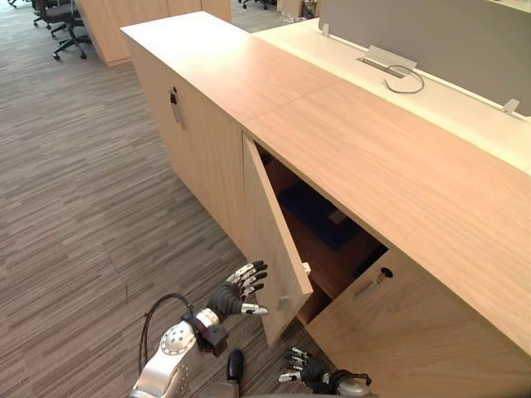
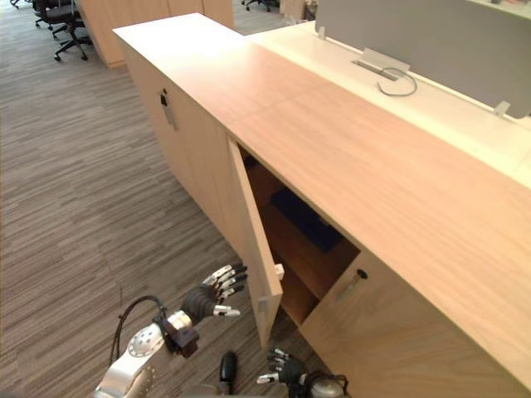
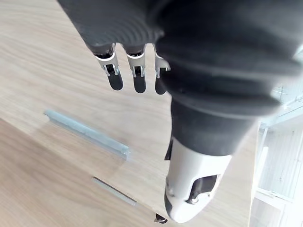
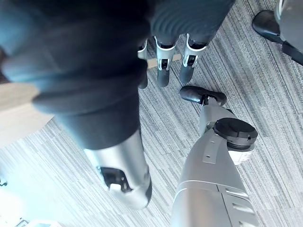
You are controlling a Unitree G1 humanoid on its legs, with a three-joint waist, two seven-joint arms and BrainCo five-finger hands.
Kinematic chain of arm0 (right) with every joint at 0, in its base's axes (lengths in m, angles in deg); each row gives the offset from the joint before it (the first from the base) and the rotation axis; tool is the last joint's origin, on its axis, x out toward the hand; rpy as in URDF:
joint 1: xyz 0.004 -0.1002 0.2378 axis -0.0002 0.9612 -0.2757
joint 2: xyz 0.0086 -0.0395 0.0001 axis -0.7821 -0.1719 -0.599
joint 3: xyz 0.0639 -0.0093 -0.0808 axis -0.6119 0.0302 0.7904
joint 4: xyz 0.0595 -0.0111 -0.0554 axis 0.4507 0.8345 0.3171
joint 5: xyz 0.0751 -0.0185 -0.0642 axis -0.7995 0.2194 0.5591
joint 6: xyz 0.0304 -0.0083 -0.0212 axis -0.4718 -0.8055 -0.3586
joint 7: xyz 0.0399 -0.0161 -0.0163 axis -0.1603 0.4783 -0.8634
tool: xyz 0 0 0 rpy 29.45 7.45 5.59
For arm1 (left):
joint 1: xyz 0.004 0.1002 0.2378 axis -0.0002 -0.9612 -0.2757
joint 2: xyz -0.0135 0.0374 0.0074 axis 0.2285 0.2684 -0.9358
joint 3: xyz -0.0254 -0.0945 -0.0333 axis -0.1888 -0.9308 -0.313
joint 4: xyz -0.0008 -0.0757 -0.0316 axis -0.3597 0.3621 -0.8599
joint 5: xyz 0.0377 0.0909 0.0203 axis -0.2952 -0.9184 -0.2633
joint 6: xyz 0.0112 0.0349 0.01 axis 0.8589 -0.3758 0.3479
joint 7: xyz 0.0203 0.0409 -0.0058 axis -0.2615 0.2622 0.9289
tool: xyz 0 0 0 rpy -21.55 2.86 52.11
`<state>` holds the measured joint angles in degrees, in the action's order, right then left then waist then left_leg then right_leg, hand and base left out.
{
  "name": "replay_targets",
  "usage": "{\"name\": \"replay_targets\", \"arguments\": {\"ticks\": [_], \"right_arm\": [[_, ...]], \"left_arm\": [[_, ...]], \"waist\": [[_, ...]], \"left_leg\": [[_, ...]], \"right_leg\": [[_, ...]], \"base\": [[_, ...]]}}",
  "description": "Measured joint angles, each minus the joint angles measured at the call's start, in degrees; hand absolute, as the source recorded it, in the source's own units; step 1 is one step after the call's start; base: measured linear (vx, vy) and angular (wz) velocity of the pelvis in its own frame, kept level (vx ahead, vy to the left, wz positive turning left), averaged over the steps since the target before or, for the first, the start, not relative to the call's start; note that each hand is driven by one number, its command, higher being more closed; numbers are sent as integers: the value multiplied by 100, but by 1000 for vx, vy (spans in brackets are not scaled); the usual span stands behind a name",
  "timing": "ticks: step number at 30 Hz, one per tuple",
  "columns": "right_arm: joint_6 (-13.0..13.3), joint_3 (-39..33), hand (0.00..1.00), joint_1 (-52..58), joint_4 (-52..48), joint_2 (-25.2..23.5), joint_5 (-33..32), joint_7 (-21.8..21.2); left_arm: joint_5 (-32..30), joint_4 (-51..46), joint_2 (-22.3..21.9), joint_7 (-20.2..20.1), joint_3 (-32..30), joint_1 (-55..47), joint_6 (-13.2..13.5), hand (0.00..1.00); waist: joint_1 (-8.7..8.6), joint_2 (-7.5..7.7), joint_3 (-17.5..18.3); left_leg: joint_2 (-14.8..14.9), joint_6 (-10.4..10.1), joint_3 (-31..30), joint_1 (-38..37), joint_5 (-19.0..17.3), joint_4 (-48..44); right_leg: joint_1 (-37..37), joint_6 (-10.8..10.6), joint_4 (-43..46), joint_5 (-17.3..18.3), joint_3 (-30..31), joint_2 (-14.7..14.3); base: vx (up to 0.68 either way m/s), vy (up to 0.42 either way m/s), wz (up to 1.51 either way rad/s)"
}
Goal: Walk over to the cabinet, pick up the folder, carry it to the office cabinet, place the folder inside the office cabinet, then close the office cabinet door
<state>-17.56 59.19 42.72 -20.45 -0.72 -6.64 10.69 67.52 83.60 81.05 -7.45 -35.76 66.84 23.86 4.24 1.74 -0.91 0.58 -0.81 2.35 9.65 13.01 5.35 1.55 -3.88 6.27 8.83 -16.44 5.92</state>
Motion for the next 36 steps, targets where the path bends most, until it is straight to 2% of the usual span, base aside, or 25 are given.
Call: {"name": "replay_targets", "arguments": {"ticks": [9, 17, 20, 21, 24, 26, 29, 32, 36], "right_arm": [[4, 212, 0, 17, 51, 50, 199, -91], [4, 148, 0, -98, 459, -68, 196, 19], [4, 113, 0, -236, 586, -122, 207, 22], [6, 111, 0, -268, 602, -123, 211, 28], [39, 76, 0, -322, 674, -142, 339, 49], [69, -144, 0, -214, 791, -166, 443, 41], [212, -1022, 0, -257, 1152, -135, 451, 46], [226, -1257, 0, -256, 1359, 56, 664, 61], [204, -1481, 0, -229, 1509, 150, 659, 132]], "left_arm": [[-11, 45, -20, -75, 178, -236, 0, 0], [-277, 454, -388, 15, 169, -221, 9, 0], [-381, 622, -456, 77, 113, -212, 9, 0], [-385, 623, -470, 85, 84, -214, 9, 0], [-439, 627, -551, 132, -127, -158, 10, 0], [-481, 661, -583, 139, -207, -56, 10, 0], [-485, 857, -725, 206, -389, -18, 9, 0], [-477, 997, -860, 213, -370, -25, 9, 0], [-473, 1261, -913, 213, -364, -15, 9, 0]], "waist": [[-125, 22, 1], [-159, 33, 4], [-156, 42, -22], [-145, 35, -22], [-195, 9, -28], [-273, 9, -35], [-371, -82, 42], [-478, -137, 82], [-527, -190, 99]], "left_leg": [[60, -32, 126, -191, -88, 7], [-21, 35, 191, -197, -105, 3], [26, 64, 583, -366, -208, -22], [64, 64, 693, -408, -240, -24], [217, 25, 1223, -630, -353, -5], [288, -32, 1415, -798, -397, -5], [443, -140, 1657, -935, -459, -6], [459, -193, 1699, -1036, -507, -28], [476, -201, 1872, -1107, -564, -32]], "right_leg": [[159, -1, -109, 4, 115, -30], [158, -54, -141, -29, 182, 50], [103, -117, -27, -69, 385, 110], [39, -141, 42, -84, 301, 132], [-127, -143, 386, -136, -879, 437], [-65, -107, 347, -172, -765, 383], [50, -56, 15, -337, -541, 176], [187, -57, -111, -358, -521, 138], [208, -82, -227, -403, -355, 105]], "base": [[-17, -29, -8], [0, 3, -2], [35, 11, -55], [-13, -4, -102], [-26, -11, -90], [-11, -30, -63], [-6, -65, -46], [19, -43, -8], [38, -15, -24]]}}
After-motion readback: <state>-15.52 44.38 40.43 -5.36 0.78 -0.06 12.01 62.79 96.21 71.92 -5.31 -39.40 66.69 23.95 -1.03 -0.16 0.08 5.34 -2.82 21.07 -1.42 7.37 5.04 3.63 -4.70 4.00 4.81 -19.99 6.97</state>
